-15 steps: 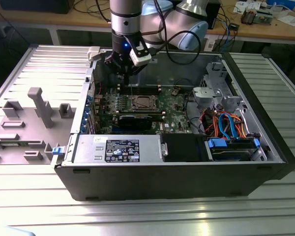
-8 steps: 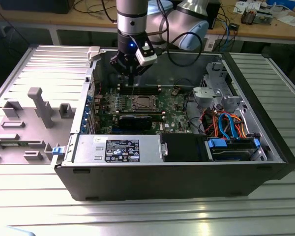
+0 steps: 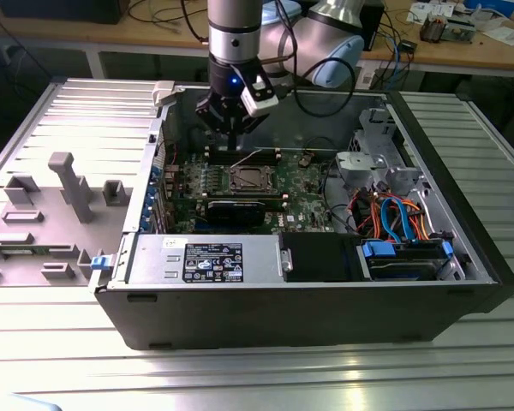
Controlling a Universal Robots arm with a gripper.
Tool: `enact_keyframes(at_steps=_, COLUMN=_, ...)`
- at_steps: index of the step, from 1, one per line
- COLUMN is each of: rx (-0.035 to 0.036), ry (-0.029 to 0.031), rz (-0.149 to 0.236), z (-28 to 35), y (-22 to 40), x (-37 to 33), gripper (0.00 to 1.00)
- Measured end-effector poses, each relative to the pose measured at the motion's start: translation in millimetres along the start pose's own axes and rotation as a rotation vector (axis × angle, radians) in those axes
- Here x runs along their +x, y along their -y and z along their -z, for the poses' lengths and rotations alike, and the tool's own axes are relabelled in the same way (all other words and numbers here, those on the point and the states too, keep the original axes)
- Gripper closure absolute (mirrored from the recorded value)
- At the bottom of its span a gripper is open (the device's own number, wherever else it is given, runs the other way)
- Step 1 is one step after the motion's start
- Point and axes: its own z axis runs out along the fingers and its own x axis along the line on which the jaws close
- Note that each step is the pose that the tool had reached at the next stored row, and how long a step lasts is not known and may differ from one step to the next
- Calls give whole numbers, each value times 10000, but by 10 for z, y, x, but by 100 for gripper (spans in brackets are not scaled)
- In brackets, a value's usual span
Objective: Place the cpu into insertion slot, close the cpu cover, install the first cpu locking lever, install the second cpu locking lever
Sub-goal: 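Install the first cpu locking lever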
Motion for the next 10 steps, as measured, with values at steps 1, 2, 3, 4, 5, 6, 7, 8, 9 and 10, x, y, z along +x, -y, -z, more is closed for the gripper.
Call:
enact_keyframes(at_steps=1, rx=-2, ry=9, rz=-2, z=-14, y=2, x=-1, gripper=89)
enact_keyframes(at_steps=2, rx=-1, ry=9, rz=0, z=-25, y=2, x=-9, gripper=89)
enact_keyframes(at_steps=3, rx=-3, ry=10, rz=0, z=-33, y=2, x=-15, gripper=89)
enact_keyframes(at_steps=4, rx=-82, ry=11, rz=0, z=-46, y=2, x=-29, gripper=89)
enact_keyframes(at_steps=5, rx=-255, ry=15, rz=0, z=-57, y=2, x=-38, gripper=89)
enact_keyframes(at_steps=6, rx=-262, ry=26, rz=-1, z=-59, y=3, x=-38, gripper=89)
enact_keyframes(at_steps=7, rx=-262, ry=30, rz=0, z=-60, y=3, x=-38, gripper=89)
enact_keyframes(at_steps=8, rx=-268, ry=42, rz=-1, z=-60, y=7, x=-37, gripper=89)
enact_keyframes(at_steps=9, rx=-306, ry=52, rz=-1, z=-61, y=16, x=-37, gripper=89)
enact_keyframes(at_steps=10, rx=-346, ry=63, rz=-2, z=-63, y=23, x=-37, gripper=89)
